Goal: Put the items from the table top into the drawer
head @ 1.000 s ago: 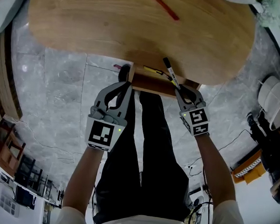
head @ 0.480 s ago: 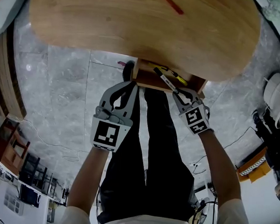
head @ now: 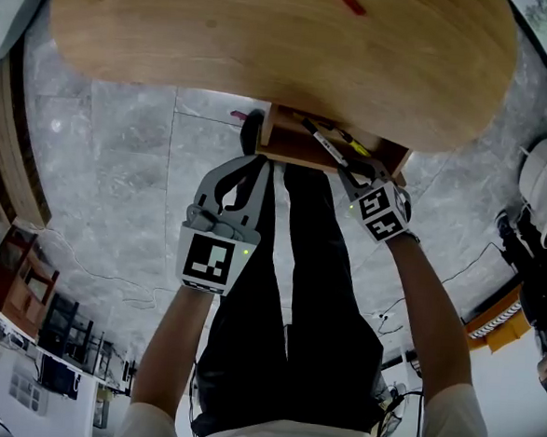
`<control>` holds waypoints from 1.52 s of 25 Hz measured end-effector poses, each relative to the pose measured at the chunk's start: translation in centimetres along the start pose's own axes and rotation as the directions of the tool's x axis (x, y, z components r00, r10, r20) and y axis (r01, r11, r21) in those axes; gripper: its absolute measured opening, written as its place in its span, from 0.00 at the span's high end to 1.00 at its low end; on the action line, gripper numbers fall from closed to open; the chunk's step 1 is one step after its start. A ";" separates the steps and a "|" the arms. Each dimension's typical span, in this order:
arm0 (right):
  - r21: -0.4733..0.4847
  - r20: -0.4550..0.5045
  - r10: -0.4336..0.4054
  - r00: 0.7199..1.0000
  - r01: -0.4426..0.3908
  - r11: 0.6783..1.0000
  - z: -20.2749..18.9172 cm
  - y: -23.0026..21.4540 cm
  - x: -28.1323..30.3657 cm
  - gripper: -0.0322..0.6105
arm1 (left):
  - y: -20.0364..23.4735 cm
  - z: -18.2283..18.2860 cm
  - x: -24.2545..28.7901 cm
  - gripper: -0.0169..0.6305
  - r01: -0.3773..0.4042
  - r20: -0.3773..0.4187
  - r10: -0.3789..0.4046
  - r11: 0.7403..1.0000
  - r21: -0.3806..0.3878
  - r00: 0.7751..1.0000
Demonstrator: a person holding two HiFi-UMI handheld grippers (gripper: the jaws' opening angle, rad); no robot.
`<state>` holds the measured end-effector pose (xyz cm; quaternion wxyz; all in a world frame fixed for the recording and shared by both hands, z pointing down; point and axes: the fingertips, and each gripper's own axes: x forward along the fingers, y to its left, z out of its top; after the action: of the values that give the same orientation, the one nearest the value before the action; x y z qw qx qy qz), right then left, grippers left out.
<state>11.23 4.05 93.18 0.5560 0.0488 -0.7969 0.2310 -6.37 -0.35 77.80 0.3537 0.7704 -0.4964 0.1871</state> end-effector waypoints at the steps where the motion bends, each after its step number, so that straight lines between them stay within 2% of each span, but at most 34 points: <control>1: 0.002 -0.011 0.004 1.000 -0.004 1.000 -0.1 -0.1 0.2 0.82 | 0.0 0.0 0.0 0.94 0.000 0.000 0.000 1.000 0.000 1.000; 13: 0.028 -0.033 -0.027 0.999 0.028 0.999 -0.2 -1.6 0.8 0.81 | 0.2 -0.3 0.2 0.94 -0.005 -0.004 0.005 1.000 -0.001 1.000; 17: 0.038 -0.004 -0.065 0.998 0.065 0.997 -0.1 -2.2 0.5 0.75 | 0.0 -0.1 0.5 0.94 -0.001 -0.001 0.001 1.000 -0.004 1.000; 28: 0.067 0.065 -0.076 0.995 0.072 0.995 1.7 -2.3 -2.5 0.74 | -0.3 2.3 0.5 0.94 -0.006 0.011 0.006 1.000 0.019 1.000; 33: 0.069 0.113 -0.090 0.989 0.083 0.994 3.6 -3.2 -4.1 0.74 | -0.4 4.0 0.8 0.94 -0.010 0.024 0.009 0.999 0.036 1.000; 38: 0.069 0.203 -0.108 0.973 0.096 0.993 7.1 -4.6 -6.0 0.75 | 0.0 4.9 1.8 0.94 -0.009 0.027 0.008 0.999 0.040 1.000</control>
<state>8.92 -4.14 87.20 0.4799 0.1295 -0.8395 0.2193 -5.89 -5.13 75.62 0.3306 0.7777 -0.5005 0.1883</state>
